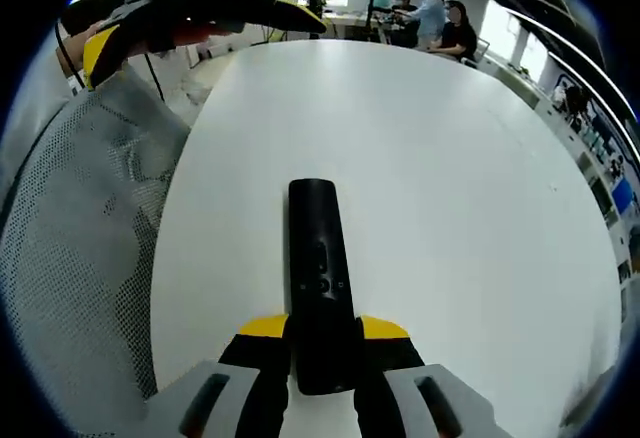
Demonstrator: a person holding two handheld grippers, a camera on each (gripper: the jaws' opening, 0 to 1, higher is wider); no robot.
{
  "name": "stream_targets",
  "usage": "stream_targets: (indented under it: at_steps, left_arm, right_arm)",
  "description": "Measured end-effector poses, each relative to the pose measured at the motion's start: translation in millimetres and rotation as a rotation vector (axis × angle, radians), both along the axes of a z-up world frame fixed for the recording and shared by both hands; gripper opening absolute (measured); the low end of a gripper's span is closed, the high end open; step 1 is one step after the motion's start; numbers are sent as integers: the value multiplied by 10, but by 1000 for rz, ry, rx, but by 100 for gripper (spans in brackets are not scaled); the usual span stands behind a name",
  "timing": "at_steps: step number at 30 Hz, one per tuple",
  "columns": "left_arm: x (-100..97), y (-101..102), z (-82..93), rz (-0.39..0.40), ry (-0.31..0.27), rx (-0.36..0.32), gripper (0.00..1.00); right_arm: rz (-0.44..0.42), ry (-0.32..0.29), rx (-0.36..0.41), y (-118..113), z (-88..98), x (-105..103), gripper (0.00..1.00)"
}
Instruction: Press the specified remote control buttons in sequence, fully releasing each button before pressing the next.
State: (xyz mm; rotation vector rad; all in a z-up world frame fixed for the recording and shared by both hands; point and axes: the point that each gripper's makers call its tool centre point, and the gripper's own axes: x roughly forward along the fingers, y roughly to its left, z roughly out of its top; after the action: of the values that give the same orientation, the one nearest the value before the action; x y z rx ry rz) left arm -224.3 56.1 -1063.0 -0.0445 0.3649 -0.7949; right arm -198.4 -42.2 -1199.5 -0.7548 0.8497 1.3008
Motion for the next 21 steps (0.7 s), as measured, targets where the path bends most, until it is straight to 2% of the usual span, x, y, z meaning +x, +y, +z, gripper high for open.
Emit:
stream_targets:
  at_steps: [21]
  left_arm:
    - [-20, 80, 152, 56, -44, -30, 100]
  right_arm:
    - [0, -3, -52, -37, 52, 352, 21]
